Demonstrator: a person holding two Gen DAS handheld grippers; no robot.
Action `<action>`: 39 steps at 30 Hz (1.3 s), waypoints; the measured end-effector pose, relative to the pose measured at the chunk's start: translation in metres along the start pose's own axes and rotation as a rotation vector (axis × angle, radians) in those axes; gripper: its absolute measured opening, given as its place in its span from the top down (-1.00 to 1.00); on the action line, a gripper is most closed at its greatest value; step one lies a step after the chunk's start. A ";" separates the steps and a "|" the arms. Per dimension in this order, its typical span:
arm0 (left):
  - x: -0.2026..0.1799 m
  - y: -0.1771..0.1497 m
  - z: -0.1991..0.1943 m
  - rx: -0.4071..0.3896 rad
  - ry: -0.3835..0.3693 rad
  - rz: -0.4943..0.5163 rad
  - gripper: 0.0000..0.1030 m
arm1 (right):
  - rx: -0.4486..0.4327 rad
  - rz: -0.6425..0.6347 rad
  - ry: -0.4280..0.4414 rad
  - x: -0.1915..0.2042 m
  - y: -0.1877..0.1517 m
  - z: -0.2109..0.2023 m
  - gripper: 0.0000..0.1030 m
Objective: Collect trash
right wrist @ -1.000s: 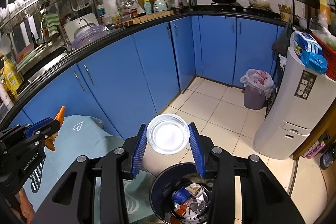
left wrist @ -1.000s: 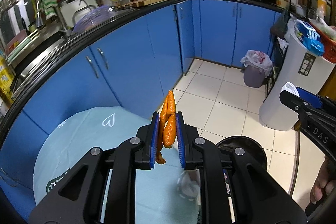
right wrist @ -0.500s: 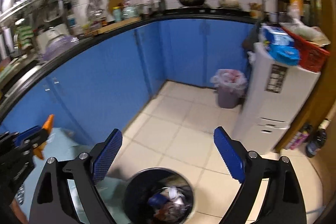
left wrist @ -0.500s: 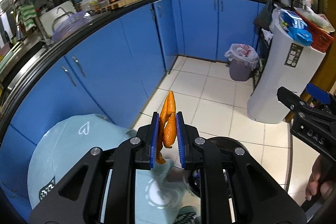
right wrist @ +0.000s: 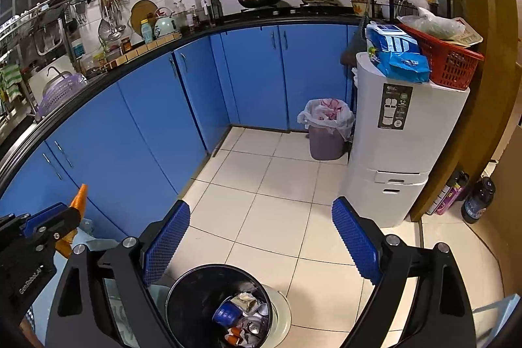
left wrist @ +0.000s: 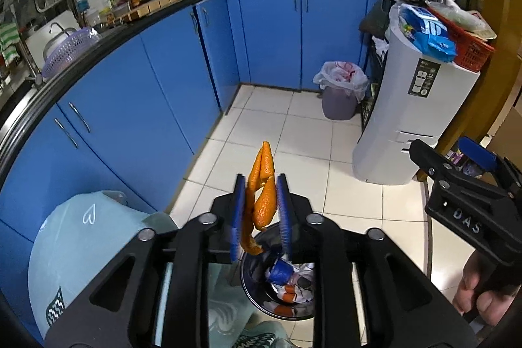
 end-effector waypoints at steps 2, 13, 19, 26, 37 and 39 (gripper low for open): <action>0.001 0.000 0.001 0.002 -0.003 -0.019 -0.73 | 0.001 -0.007 0.001 0.002 -0.001 0.001 -0.68; 0.004 -0.007 -0.002 -0.009 0.026 -0.014 -0.93 | -0.001 -0.012 -0.006 0.006 -0.002 0.002 -0.68; 0.003 -0.010 -0.003 -0.009 0.025 -0.012 -0.93 | -0.001 0.002 -0.007 0.002 -0.003 0.000 -0.68; 0.001 -0.012 -0.007 -0.021 0.026 0.001 -0.93 | -0.005 -0.006 -0.003 0.003 -0.002 -0.003 -0.68; 0.001 -0.013 -0.012 -0.027 0.021 -0.007 -0.93 | -0.013 -0.012 0.001 0.008 -0.002 -0.008 -0.68; 0.001 -0.013 -0.012 -0.027 0.020 -0.008 -0.93 | -0.014 -0.013 0.002 0.008 -0.002 -0.009 -0.68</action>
Point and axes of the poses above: each gripper's, at about its wrist camera, not at the fingertips, and z roughly the way its jaws point, x to its left, y to its top, the point moved 7 cm from there along z, roughly the way its jaws point, and after that the axes turned 13 degrees about x, right-handed, at the moved point
